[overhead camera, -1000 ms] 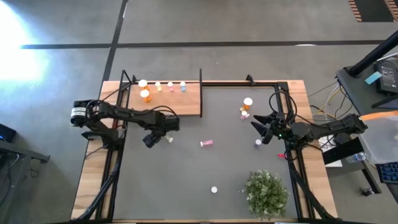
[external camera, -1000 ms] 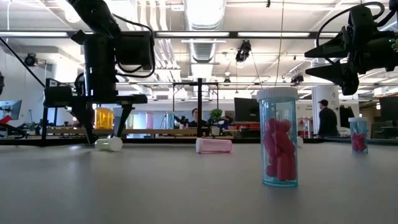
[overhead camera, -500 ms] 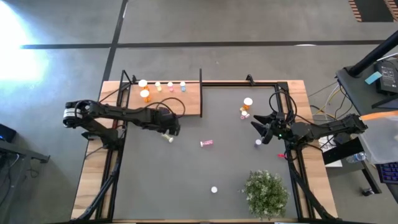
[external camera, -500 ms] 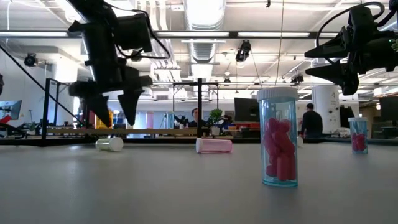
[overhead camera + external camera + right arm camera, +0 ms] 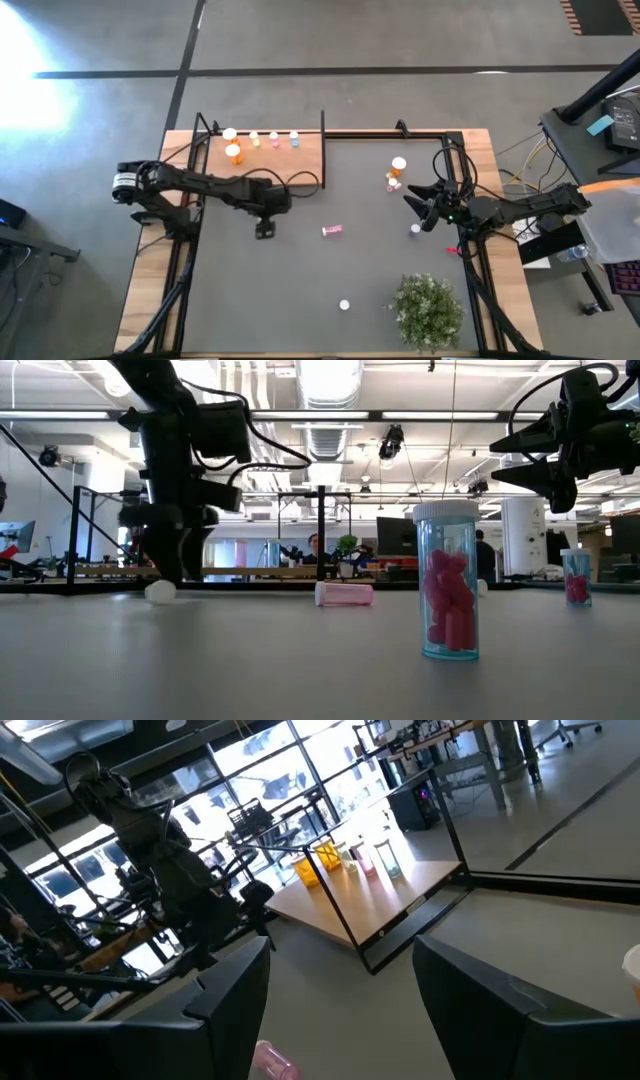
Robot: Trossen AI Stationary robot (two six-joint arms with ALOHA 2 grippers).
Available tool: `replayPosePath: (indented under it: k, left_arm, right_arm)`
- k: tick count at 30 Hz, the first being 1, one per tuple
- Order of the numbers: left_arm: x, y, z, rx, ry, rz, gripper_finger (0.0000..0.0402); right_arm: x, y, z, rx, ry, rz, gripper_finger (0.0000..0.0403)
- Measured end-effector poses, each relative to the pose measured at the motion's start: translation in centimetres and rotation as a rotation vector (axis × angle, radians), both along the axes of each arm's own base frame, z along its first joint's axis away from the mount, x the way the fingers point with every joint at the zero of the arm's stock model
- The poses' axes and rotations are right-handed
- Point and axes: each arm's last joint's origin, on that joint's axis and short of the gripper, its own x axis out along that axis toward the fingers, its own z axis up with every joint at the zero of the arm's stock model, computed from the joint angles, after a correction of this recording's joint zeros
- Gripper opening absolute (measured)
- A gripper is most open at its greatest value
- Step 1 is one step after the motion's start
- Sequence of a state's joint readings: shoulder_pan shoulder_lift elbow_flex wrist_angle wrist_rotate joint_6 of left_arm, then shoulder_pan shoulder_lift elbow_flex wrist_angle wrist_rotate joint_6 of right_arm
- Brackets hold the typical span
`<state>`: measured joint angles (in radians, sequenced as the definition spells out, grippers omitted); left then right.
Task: Pick and place medicine bottles onto shelf by color
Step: Put the bottom yellow pill bottle on the shelf aligned with the other yellow pill bottle
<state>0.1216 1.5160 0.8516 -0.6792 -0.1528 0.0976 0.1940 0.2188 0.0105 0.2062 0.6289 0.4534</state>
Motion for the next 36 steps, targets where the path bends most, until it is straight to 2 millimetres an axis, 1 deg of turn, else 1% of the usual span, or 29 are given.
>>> replayPosePath:
  k: [3, 5, 11, 15, 21, 24, 32, 36]
  left_arm:
    - [0.0, -0.1, 0.1, 0.011, 0.016, -0.143, 0.0304]
    - [0.2, 0.0, 0.5, 0.026, 0.012, -0.196, 0.0304]
    - [0.2, 0.0, 1.9, 0.047, 0.024, -0.275, 0.0304]
    - [-0.4, -0.2, 2.3, 0.007, 0.088, -0.291, 0.0304]
    - [-0.7, -0.6, 2.2, -0.101, 0.106, -0.436, 0.0304]
    - [-0.7, -0.6, 2.0, -0.103, 0.102, -0.447, 0.0304]
    - [-1.0, -0.7, 0.5, -0.114, 0.069, -0.475, 0.0304]
    - [-0.8, -0.8, 0.4, -0.121, 0.035, -0.483, 0.0304]
  right_arm:
    - [0.0, 0.0, 0.0, 0.000, 0.000, 0.000, 0.0237]
    - [0.0, 0.0, 0.0, 0.000, 0.000, 0.000, 0.0237]
    - [0.0, 0.0, 0.0, 0.000, 0.000, 0.000, 0.0237]
    - [0.0, 0.0, 0.0, 0.000, 0.000, 0.000, 0.0237]
    - [0.0, 0.0, 0.0, 0.000, 0.000, 0.000, 0.0237]
    - [0.0, 0.0, 0.0, 0.000, 0.000, 0.000, 0.0237]
    - [0.0, 0.0, 0.0, 0.000, 0.000, 0.000, 0.0237]
    - [0.0, 0.0, 0.0, 0.000, 0.000, 0.000, 0.0237]
